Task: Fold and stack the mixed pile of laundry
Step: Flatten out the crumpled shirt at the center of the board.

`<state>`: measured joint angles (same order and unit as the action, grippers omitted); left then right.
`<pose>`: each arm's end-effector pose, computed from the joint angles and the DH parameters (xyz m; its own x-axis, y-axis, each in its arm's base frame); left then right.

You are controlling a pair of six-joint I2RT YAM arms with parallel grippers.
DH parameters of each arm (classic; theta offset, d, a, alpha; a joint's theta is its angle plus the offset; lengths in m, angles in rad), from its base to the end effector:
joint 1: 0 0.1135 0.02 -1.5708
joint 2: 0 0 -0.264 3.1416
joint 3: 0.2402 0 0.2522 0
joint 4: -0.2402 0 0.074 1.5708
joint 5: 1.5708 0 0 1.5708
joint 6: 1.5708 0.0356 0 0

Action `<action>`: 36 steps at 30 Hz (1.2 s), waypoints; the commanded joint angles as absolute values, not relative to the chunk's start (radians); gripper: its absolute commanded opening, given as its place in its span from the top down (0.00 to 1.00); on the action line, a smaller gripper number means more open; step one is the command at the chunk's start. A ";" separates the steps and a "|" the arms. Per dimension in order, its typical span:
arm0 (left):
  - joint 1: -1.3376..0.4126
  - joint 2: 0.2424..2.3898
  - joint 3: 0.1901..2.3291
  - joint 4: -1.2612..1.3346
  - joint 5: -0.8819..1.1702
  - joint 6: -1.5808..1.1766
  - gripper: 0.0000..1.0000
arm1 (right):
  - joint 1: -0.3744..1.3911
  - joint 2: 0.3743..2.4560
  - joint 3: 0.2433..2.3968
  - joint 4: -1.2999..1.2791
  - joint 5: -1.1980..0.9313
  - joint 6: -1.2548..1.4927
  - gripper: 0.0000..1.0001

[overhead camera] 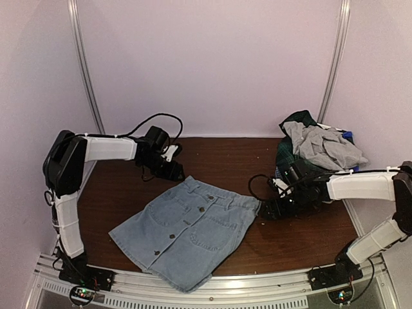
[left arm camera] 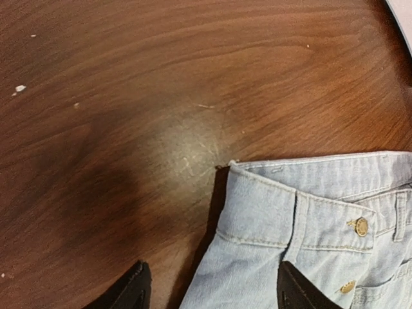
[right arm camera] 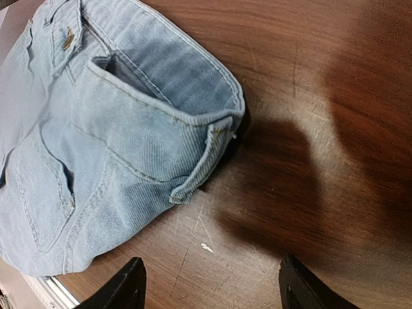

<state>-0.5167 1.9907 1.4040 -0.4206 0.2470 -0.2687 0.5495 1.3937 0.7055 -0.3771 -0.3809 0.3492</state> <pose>0.3633 -0.2164 0.1772 -0.8660 0.1960 -0.4601 0.3762 0.8615 -0.3411 0.2085 0.1432 0.1705 -0.9195 -0.1907 -0.3437 -0.3445 0.8119 0.4713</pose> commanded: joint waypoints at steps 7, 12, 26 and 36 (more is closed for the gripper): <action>-0.558 2.176 1.566 -0.402 0.346 -0.181 0.38 | 0.541 1.537 0.736 -0.140 -0.471 0.456 0.29; -0.563 2.204 1.591 -0.394 0.369 -0.188 0.65 | 0.534 1.639 0.804 -0.111 -0.477 0.445 0.42; -0.512 1.792 1.558 -0.414 0.160 -0.186 1.00 | 0.534 1.502 1.094 -0.246 -0.375 0.310 1.00; -0.515 1.441 1.594 -0.440 0.043 -0.121 1.00 | 0.538 1.352 1.367 -0.389 -0.298 0.097 1.00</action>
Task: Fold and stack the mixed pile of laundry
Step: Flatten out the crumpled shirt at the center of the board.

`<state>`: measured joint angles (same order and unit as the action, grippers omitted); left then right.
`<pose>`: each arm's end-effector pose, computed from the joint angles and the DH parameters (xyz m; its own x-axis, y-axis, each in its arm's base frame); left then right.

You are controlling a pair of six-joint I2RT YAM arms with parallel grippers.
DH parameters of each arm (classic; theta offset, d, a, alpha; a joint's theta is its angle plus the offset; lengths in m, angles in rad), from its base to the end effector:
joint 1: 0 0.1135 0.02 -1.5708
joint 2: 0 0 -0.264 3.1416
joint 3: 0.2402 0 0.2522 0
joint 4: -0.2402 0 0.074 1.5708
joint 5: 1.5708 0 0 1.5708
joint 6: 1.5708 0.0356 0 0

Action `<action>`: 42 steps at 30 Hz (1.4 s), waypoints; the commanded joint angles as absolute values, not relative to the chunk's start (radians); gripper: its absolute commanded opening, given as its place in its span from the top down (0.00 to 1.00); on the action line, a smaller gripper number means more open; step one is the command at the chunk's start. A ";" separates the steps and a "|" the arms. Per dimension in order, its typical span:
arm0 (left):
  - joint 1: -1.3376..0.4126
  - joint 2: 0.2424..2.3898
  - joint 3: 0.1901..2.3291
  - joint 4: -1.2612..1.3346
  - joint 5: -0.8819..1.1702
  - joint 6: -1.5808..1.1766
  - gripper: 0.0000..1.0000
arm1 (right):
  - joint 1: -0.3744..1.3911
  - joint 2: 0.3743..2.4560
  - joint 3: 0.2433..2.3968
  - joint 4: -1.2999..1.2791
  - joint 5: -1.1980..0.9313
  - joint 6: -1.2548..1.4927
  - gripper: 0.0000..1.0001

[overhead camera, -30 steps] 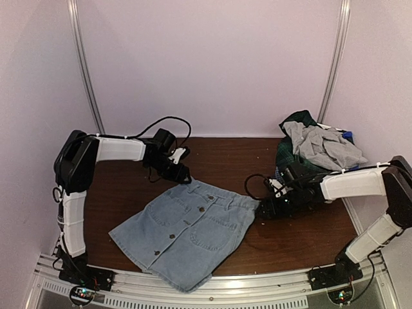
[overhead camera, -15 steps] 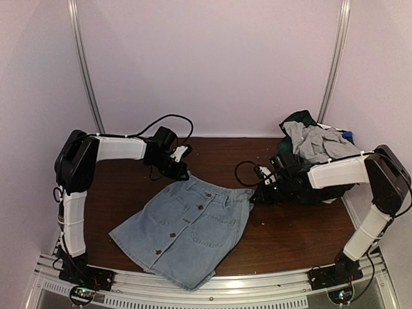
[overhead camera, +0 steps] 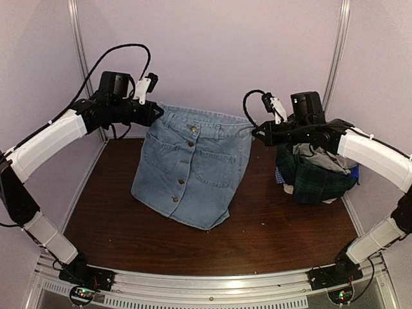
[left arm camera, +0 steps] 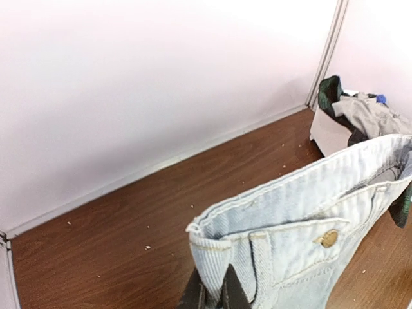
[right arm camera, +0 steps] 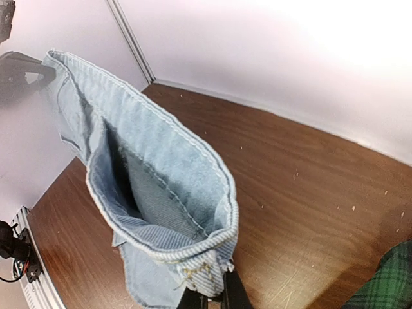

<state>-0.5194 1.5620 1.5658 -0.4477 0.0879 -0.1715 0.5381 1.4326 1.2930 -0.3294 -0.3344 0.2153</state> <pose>0.3121 -0.1820 0.3914 -0.4635 0.0692 -0.8834 0.4914 0.8497 -0.1913 0.2779 0.1794 0.3517 -0.5363 -0.0851 -0.8397 -0.6356 0.6953 0.3355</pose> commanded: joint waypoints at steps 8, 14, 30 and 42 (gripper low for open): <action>-0.640 1.129 1.472 -0.427 0.066 -0.039 1.00 | 0.681 1.224 1.468 -0.491 -0.326 -0.056 1.00; -0.699 1.022 1.438 -0.443 0.021 -0.073 1.00 | 0.758 1.195 1.560 -0.541 -0.268 -0.041 1.00; -0.326 1.783 1.710 -0.527 -0.075 -0.225 0.30 | 0.466 1.726 1.611 -0.549 -0.187 0.139 0.21; -0.406 1.610 1.268 -0.463 -0.005 -0.294 0.25 | 0.473 1.916 1.622 -0.450 -0.451 0.079 0.27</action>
<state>-0.3347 1.6958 1.4345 -0.5251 -0.0444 -0.2432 0.4610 1.8236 1.5688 -0.5030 -0.3065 0.0986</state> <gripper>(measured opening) 0.764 0.766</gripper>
